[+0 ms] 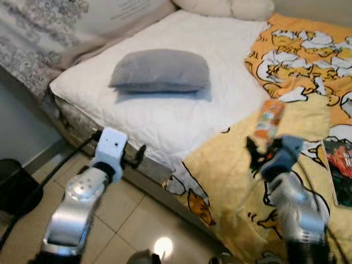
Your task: Clean up the room
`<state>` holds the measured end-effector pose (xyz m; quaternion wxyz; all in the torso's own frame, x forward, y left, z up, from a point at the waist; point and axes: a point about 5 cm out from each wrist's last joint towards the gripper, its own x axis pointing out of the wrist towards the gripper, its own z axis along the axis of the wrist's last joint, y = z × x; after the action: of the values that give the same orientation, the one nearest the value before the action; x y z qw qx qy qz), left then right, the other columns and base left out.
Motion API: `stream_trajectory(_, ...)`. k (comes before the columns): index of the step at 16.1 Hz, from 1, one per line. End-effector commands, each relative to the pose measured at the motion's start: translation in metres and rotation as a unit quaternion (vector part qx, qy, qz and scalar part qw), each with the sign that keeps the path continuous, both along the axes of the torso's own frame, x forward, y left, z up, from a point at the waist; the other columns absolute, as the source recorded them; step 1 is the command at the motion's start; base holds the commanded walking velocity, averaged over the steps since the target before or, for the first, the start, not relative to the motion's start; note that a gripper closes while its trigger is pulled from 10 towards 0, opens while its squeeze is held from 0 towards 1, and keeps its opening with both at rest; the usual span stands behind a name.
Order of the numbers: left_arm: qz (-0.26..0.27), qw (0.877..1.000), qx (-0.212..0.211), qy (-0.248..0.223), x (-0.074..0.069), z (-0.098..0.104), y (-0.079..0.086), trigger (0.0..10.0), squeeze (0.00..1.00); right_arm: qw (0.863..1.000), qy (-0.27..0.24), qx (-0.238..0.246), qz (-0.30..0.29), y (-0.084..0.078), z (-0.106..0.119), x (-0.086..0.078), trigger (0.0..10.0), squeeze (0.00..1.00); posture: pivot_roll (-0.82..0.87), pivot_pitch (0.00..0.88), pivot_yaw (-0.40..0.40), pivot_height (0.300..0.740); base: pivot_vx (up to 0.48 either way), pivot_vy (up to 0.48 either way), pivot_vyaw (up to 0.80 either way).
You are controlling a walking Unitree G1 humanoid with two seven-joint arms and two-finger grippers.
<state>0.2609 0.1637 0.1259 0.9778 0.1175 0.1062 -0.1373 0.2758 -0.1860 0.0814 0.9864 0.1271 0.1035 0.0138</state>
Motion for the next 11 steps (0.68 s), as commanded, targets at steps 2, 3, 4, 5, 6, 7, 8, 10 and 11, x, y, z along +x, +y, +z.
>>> stream_trajectory(2,0.037,0.999,0.017,-0.017,-0.003,-0.002,0.004,10.0,0.00,0.998,-0.008,-0.018,0.056,0.026,0.005,-0.011,10.0,0.00,-0.05,0.000,0.079,0.740,0.000,0.000,0.00)
stream_trajectory(3,0.042,0.999,0.019,-0.017,-0.005,-0.004,0.004,10.0,0.00,0.998,-0.008,-0.015,0.063,0.029,0.005,-0.015,10.0,0.00,-0.05,0.000,0.081,0.740,0.000,0.000,0.80)
stream_trajectory(4,0.046,0.999,0.014,-0.015,-0.008,-0.006,0.003,10.0,0.00,0.998,-0.006,-0.017,0.065,0.031,0.004,-0.021,10.0,0.00,-0.06,0.000,0.083,0.740,0.000,0.000,0.80)
stream_trajectory(5,0.055,0.998,0.008,-0.012,-0.011,-0.008,0.003,10.0,0.00,0.997,-0.005,-0.020,0.070,0.033,0.005,-0.025,10.0,0.00,-0.06,0.000,0.077,0.740,0.000,0.000,0.80)
stream_trajectory(6,0.062,0.998,0.005,-0.010,-0.012,-0.009,0.004,10.0,0.00,0.997,-0.005,-0.023,0.074,0.035,0.005,-0.026,10.0,0.00,-0.05,0.000,0.071,0.740,0.000,0.000,0.80)
stream_trajectory(7,0.077,0.997,-0.002,-0.008,-0.014,-0.010,0.007,10.0,0.00,0.997,-0.008,-0.030,0.078,0.036,0.007,-0.026,10.0,0.00,-0.05,0.000,0.070,0.740,0.000,0.000,0.80)
stream_trajectory(8,0.095,0.995,-0.008,-0.005,-0.016,-0.011,0.012,10.0,0.00,0.996,-0.009,-0.038,0.083,0.037,0.009,-0.026,10.0,0.00,-0.05,0.000,0.064,0.740,0.000,0.000,0.80)
stream_trajectory(10,0.099,0.995,-0.003,-0.009,-0.016,-0.011,0.014,10.0,0.00,0.995,-0.005,-0.033,0.095,0.039,0.008,-0.026,10.0,0.00,-0.03,0.000,0.048,0.740,0.000,0.000,0.80)
stream_trajectory(11,0.100,0.995,-0.001,-0.015,-0.015,-0.009,0.015,10.0,0.00,0.995,-0.007,-0.030,0.099,0.040,0.010,-0.024,10.0,0.00,-0.03,0.000,0.046,0.740,0.000,0.000,0.79)
